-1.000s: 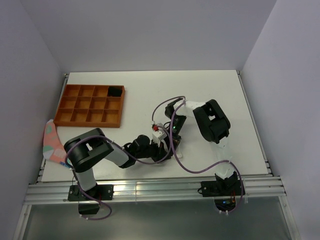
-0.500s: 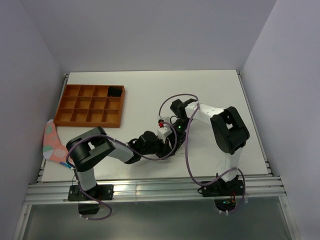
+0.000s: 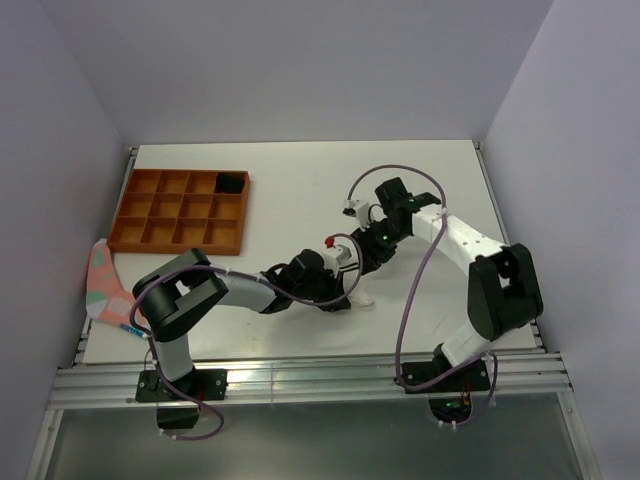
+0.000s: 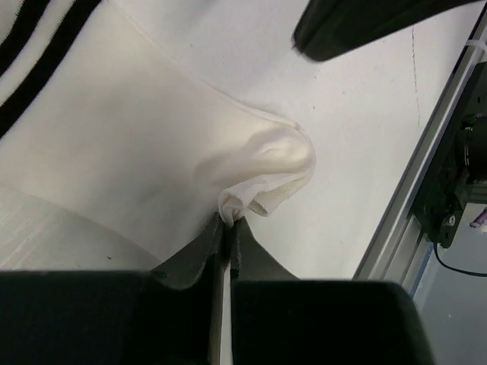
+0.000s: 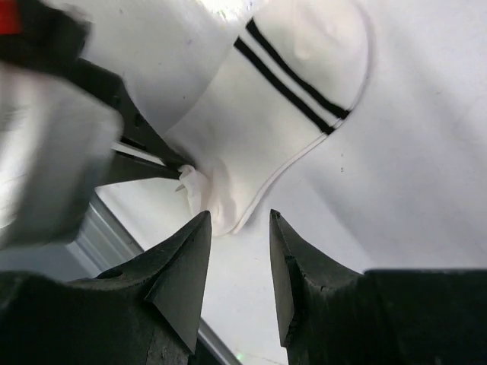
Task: Roll the socks
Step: Roll the sock at the center of the board.
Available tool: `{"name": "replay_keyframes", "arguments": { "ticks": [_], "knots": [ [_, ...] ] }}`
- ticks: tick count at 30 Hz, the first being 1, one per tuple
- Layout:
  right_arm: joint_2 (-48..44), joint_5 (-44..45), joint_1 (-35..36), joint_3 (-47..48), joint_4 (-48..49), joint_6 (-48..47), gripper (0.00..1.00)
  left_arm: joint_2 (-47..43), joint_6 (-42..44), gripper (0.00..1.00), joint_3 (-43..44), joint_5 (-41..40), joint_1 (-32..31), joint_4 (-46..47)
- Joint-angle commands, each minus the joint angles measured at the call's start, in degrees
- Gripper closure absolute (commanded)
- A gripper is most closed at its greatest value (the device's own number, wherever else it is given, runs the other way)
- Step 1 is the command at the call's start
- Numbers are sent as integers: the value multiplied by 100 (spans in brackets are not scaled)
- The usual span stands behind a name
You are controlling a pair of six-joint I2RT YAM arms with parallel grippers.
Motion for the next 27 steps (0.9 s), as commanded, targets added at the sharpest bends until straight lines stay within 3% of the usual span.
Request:
{"name": "replay_keyframes", "arguments": {
  "ticks": [1,10,16,20,27],
  "knots": [
    [-610,191,-49,-160,395,-39,56,201,-70,100,193,310,-24,-1116],
    [-1937,332,-199,-1021,923,-609,63,341,-474,100,746,1207,441,-1977],
    [-2808,366,-181,-1706,1238,-1453,67,675,-527,100,1396,1761,697,-3152],
    [-3080,367,56,-1987,1179,-2067,70,1035,-483,100,1958,2121,784,-3734],
    [-3599,1025,1303,-2937,1863,-2526,69,1431,-413,100,2320,2535,1118,-4315]
  ]
}}
